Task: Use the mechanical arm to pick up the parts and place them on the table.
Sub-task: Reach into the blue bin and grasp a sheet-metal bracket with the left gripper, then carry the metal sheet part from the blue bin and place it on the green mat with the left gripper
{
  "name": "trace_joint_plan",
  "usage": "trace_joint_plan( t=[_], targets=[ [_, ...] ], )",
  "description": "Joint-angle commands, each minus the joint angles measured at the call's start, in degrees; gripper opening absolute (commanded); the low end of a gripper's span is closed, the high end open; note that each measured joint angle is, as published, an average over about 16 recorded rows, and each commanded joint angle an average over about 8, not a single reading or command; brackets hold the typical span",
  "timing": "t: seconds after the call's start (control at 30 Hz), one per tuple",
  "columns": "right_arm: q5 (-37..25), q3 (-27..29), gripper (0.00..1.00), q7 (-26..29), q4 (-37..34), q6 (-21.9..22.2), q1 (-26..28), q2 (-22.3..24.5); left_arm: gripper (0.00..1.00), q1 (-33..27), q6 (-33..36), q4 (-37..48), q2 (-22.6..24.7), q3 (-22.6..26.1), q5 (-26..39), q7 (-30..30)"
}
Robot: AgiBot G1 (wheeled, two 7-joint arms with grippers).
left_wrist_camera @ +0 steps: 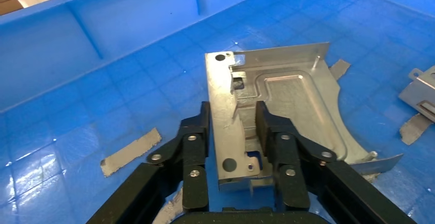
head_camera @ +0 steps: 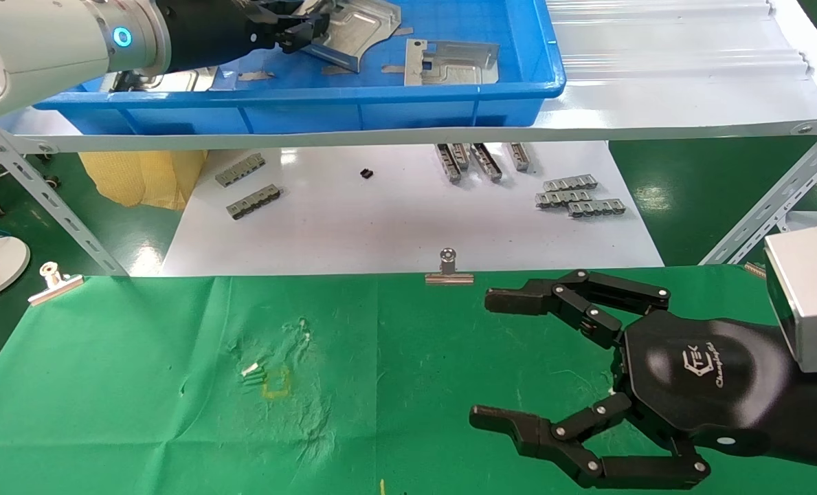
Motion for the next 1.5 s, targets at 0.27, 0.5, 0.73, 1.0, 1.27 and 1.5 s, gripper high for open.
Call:
trace_joint_plan(
  t=[0.27,0.5,0.73,1.0,1.27,1.5],
  targets=[
    [0.0,0.0,1.0,0.0,0.0,0.0,0.0,0.0,0.0,0.0,-0.3,-0.8,-0.4,-0.5,-0.9,0.8],
    [0.0,0.0,1.0,0.0,0.0,0.0,0.0,0.0,0.0,-1.3,3.3,-1.9,-2.4,-1.9,-3.0,3.4],
    [0.0,0.0,1.0,0.0,0.0,0.0,0.0,0.0,0.0,-1.9,15.1,-3.1,-6.9,-3.7,-5.9,7.2],
    [0.0,0.0,1.0,0.0,0.0,0.0,0.0,0.0,0.0,-1.0,34.1,-4.6,-13.4,-5.2,-8.6,12.6],
    [0.0,0.0,1.0,0.0,0.0,0.0,0.0,0.0,0.0,3.4,47.3,-9.6,-19.4,-4.4,-10.4,17.6],
    [0.0,0.0,1.0,0.0,0.0,0.0,0.0,0.0,0.0,15.2,47.8,-28.4,-29.1,1.1,-18.0,20.0]
  ],
)
